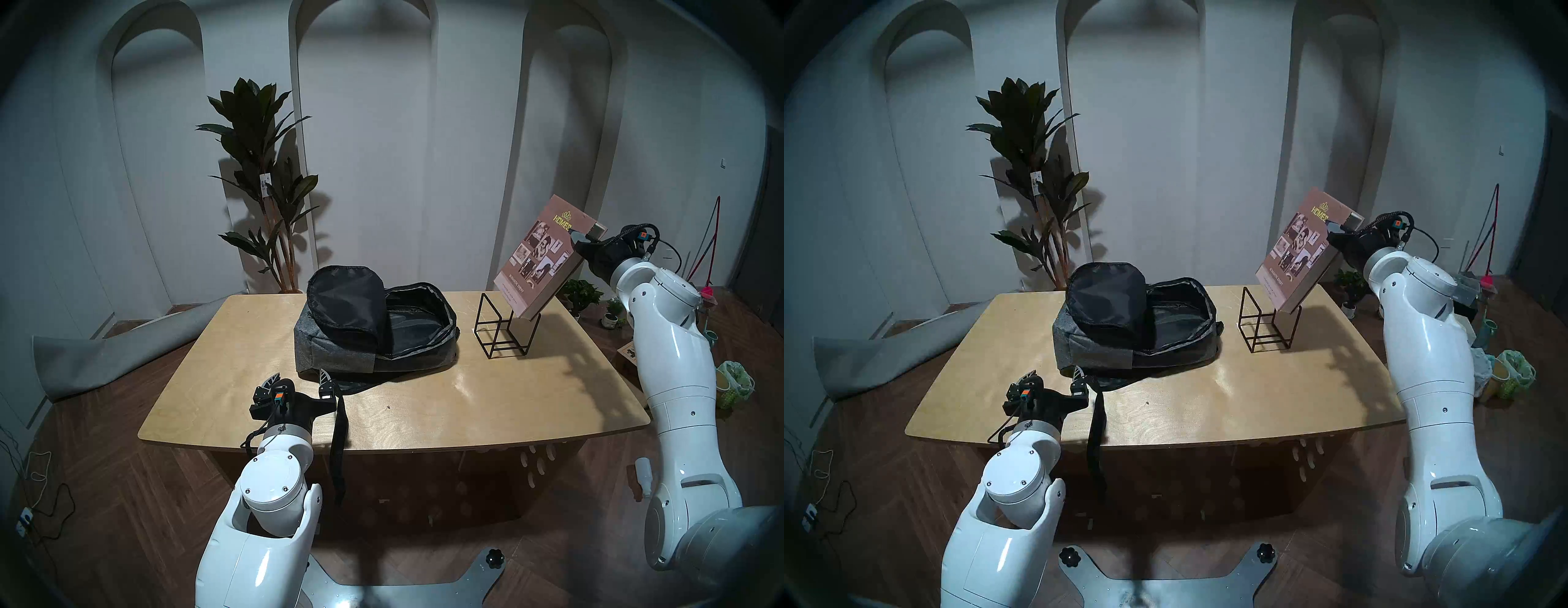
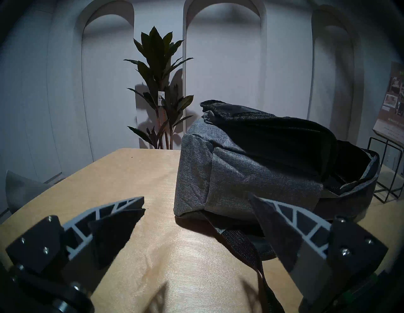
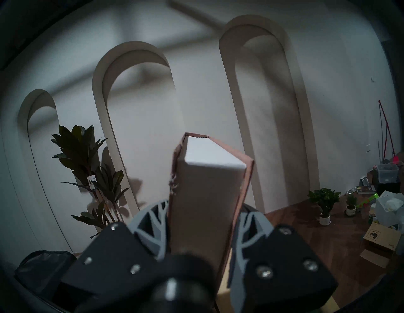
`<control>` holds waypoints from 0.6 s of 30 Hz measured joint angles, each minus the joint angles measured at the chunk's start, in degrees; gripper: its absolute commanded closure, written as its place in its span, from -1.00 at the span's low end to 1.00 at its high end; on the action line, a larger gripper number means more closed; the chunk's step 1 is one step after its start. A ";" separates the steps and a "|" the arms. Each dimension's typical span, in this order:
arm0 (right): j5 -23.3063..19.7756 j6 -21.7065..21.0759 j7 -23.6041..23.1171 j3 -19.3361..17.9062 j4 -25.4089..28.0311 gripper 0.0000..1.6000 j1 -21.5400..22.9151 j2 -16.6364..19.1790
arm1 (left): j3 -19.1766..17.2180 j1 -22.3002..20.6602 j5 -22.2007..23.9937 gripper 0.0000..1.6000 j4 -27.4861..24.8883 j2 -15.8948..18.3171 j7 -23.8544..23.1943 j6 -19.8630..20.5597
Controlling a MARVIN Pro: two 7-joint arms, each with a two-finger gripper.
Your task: Put the book into the bag and close the bag
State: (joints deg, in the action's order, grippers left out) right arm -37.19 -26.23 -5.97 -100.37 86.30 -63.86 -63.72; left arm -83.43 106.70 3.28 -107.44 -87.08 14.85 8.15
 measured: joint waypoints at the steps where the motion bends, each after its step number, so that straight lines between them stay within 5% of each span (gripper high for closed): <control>1: -0.09 -0.25 0.21 -0.24 0.63 1.00 -0.05 0.05 | -0.03 -0.01 0.08 -1.00 0.00 0.03 -0.06 0.00; 18: -8.02 -2.87 0.06 -7.76 7.14 1.00 -1.37 -2.67 | -0.64 -0.01 0.19 -1.00 0.09 -0.02 0.71 -0.41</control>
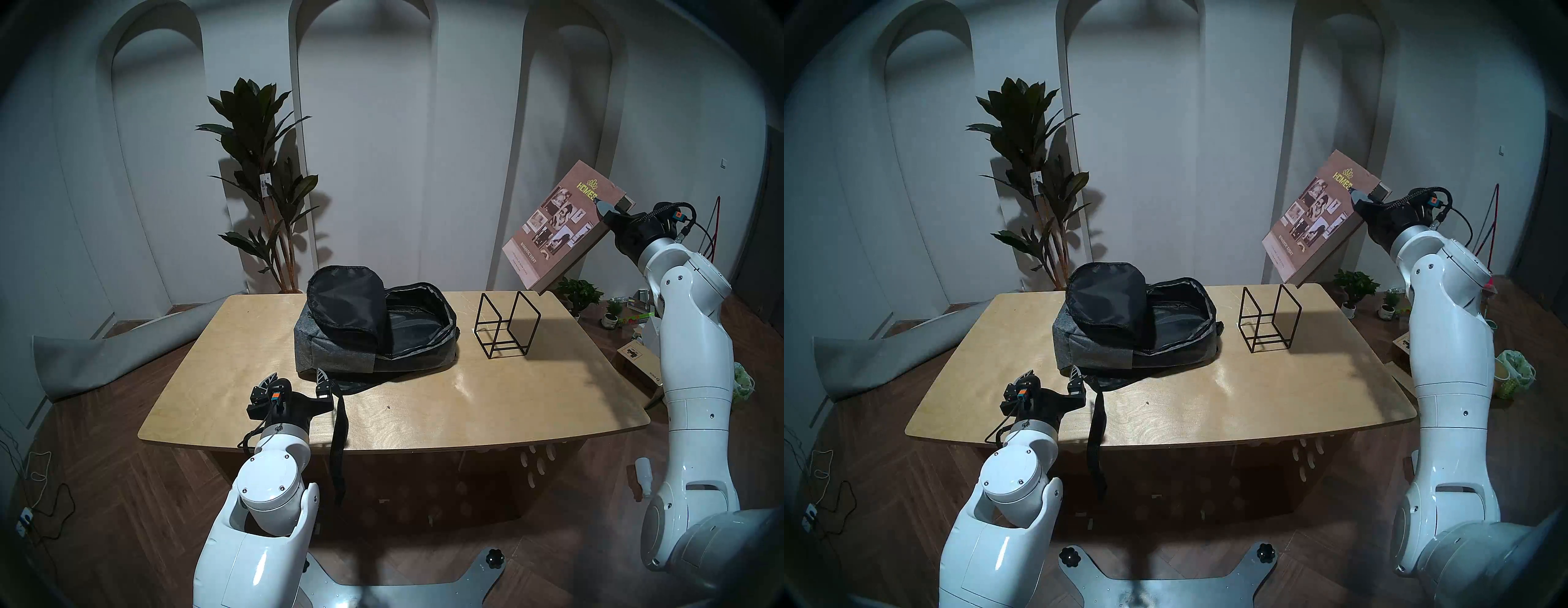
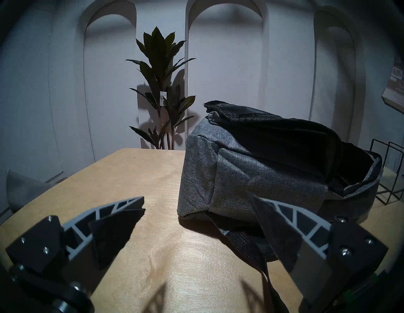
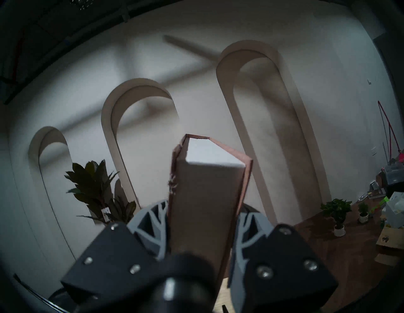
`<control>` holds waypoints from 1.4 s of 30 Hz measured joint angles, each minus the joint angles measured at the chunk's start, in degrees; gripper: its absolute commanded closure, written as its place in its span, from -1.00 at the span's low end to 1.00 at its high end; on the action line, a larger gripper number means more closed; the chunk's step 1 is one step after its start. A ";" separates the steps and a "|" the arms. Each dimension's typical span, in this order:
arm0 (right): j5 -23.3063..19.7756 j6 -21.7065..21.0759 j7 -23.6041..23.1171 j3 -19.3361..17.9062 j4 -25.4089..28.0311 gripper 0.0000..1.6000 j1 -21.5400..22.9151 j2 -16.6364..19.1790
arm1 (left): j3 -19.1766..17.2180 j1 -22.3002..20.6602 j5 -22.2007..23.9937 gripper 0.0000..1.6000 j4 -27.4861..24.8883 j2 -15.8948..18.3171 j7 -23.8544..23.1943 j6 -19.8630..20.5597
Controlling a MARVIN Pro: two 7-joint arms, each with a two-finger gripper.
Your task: Put the book into the bag and close the bag
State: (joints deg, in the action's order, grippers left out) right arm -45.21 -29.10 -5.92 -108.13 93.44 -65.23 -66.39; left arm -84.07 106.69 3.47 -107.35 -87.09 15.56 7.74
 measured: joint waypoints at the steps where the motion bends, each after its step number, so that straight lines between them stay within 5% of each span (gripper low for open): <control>1: -0.55 0.08 -0.15 -0.24 0.16 1.00 -0.29 -0.44 | -0.04 0.00 -0.02 -1.00 0.01 -0.02 0.13 -0.04; 12: -5.07 3.98 1.99 4.00 1.86 1.00 -3.69 -7.45 | -1.58 0.04 -0.07 -1.00 0.03 -0.59 2.04 -1.14; 28: -6.87 14.26 18.91 14.74 -2.26 1.00 -4.21 -18.96 | -6.48 -0.01 0.46 -1.00 0.13 -1.20 4.78 -4.34; 42: -5.63 16.09 25.74 18.82 -3.33 1.00 -2.21 -23.07 | -7.94 -0.04 1.29 -1.00 0.47 -1.21 4.95 -5.96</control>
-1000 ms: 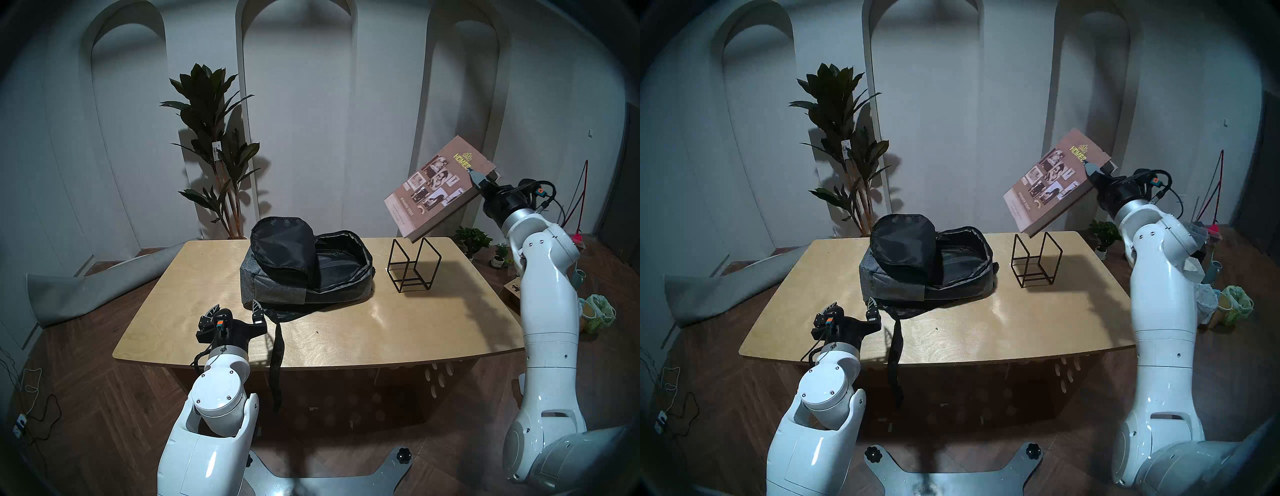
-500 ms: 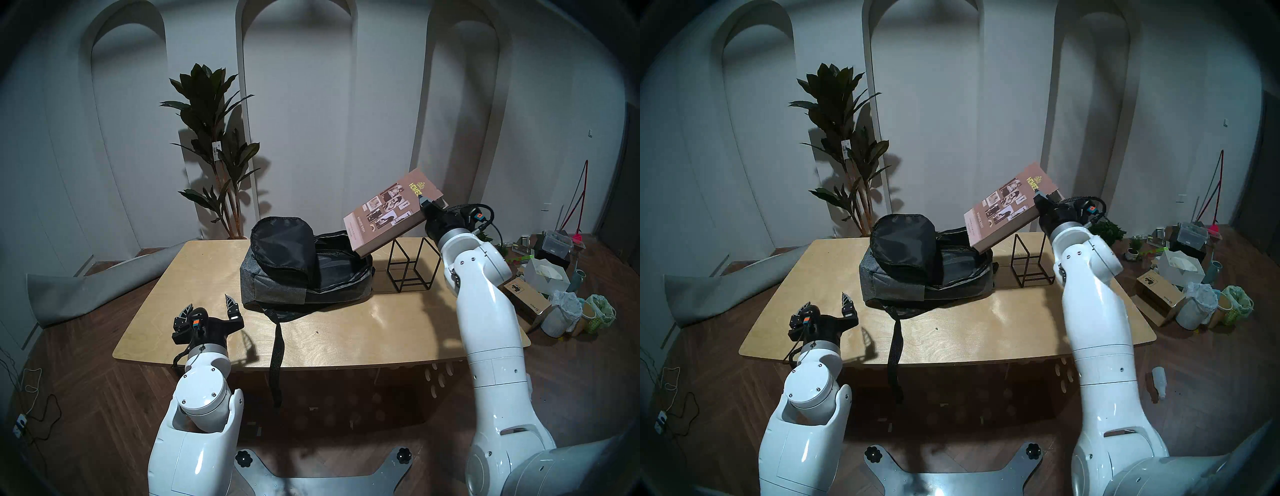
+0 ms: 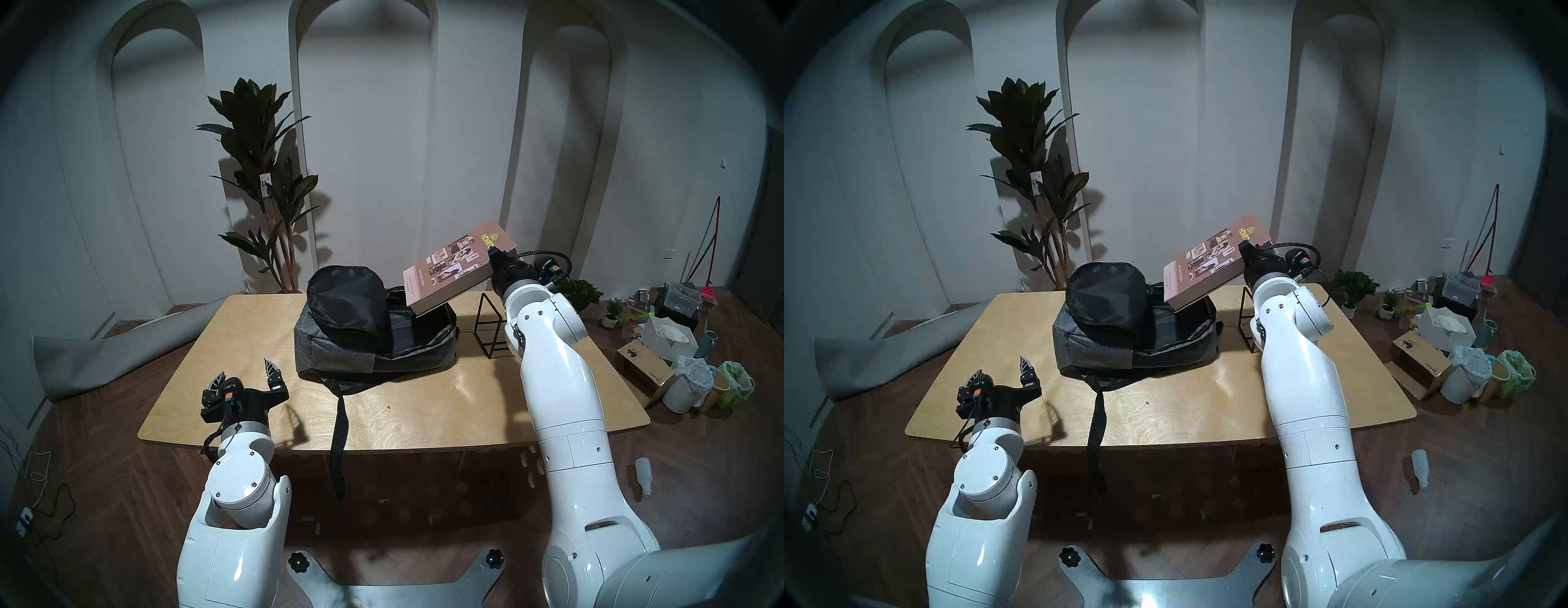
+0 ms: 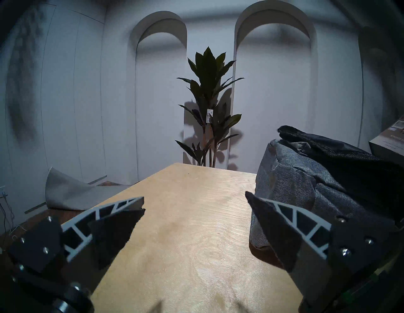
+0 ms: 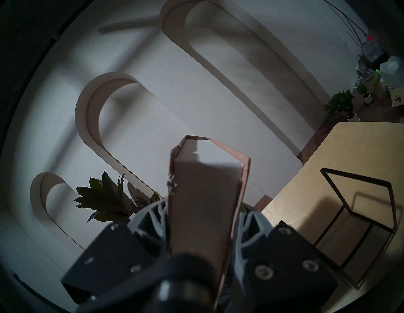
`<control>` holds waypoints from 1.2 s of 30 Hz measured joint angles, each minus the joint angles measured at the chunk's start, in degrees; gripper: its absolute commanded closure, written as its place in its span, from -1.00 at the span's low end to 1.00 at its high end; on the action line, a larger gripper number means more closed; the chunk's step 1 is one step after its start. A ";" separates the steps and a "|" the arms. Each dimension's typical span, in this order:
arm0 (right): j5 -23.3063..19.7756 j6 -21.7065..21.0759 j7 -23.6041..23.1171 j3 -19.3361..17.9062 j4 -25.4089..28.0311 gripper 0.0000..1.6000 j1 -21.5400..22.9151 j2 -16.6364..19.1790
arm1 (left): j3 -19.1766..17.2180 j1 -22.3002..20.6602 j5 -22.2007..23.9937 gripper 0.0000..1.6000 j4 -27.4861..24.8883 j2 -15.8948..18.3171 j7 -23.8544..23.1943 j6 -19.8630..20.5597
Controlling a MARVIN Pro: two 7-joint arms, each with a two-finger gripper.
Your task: Put the book into the bag and close the bag
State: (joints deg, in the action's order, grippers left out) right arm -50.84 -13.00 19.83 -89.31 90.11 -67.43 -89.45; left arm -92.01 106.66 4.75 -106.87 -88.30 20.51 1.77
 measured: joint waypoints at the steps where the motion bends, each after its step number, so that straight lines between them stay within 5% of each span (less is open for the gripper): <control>1: 0.31 0.02 0.60 0.29 0.00 1.00 0.08 -0.11 | -0.08 0.01 0.07 -1.00 0.00 0.00 0.00 -0.03; 10: 1.71 0.35 2.25 1.86 -0.73 1.00 0.22 -0.36 | -0.36 0.07 0.50 -1.00 0.00 0.00 -0.07 -0.04; 36: 0.74 2.34 -5.02 5.24 -10.20 1.00 -0.47 -0.64 | 0.09 0.00 0.16 -1.00 0.56 -0.10 1.17 0.15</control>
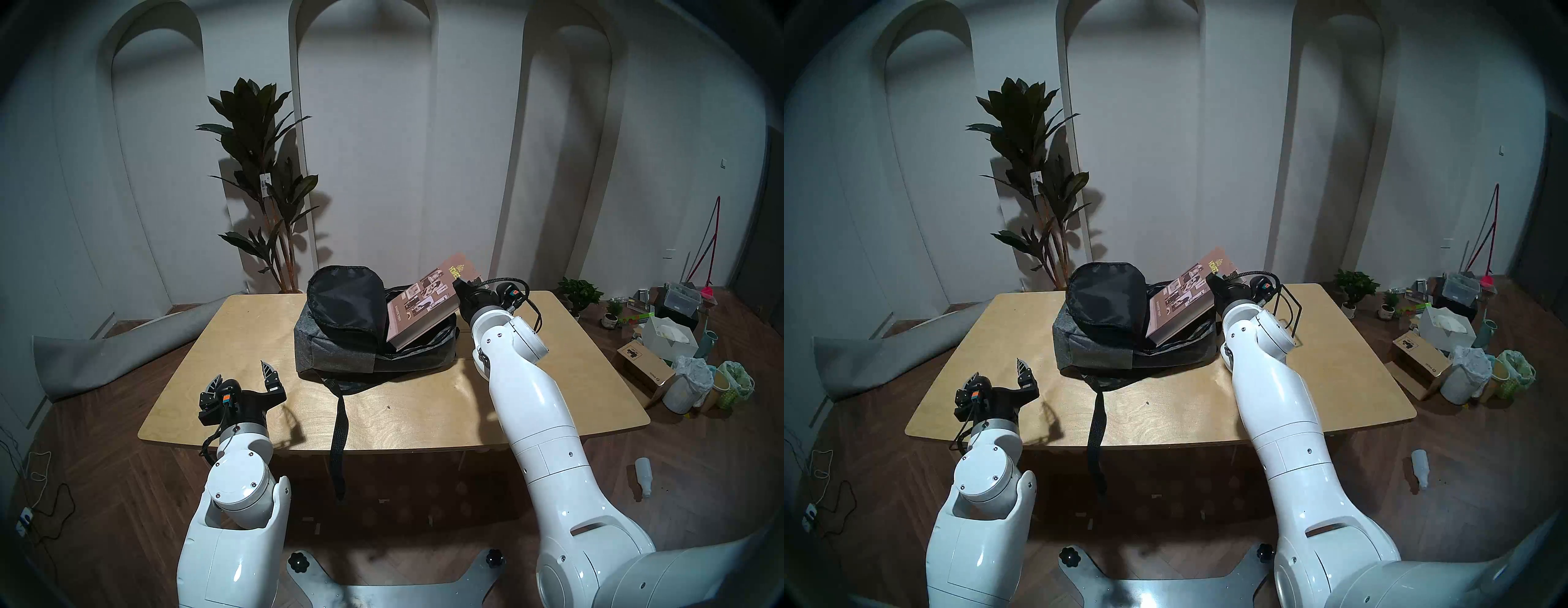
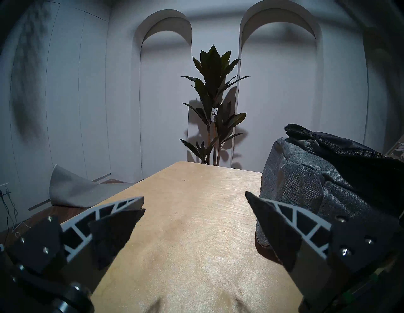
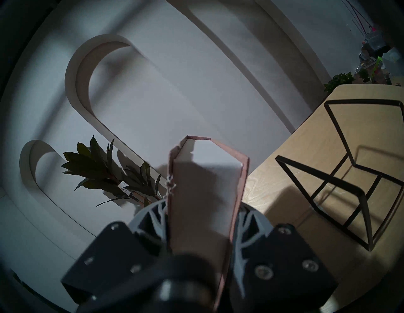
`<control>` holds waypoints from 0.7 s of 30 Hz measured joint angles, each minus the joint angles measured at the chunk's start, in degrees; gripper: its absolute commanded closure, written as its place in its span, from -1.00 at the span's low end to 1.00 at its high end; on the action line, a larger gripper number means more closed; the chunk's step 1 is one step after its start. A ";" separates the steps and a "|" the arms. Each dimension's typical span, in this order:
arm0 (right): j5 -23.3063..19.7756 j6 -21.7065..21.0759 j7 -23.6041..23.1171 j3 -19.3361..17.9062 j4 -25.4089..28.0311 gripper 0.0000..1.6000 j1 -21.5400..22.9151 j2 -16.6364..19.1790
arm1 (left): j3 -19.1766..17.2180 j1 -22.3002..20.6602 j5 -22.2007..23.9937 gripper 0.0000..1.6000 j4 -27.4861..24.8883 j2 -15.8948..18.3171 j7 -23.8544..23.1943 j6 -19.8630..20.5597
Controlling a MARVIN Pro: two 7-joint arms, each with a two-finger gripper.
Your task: Put the book into the bag and close the bag
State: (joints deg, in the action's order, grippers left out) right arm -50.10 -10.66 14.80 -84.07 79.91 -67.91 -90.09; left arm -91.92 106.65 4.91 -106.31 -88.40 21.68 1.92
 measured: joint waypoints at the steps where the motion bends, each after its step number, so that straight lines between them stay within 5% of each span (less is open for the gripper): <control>1: -0.06 0.04 -0.12 0.07 -0.12 1.00 0.01 -0.01 | 0.01 -0.02 0.00 -1.00 0.04 0.00 0.00 0.00; 21: -2.22 1.36 -5.23 2.17 -5.85 1.00 0.09 -0.34 | -0.34 -0.65 0.44 -1.00 0.61 0.19 -0.31 0.09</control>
State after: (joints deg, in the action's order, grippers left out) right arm -52.32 -9.30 9.58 -81.91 74.06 -67.82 -90.43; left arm -92.26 106.00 5.35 -105.70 -88.21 21.37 2.01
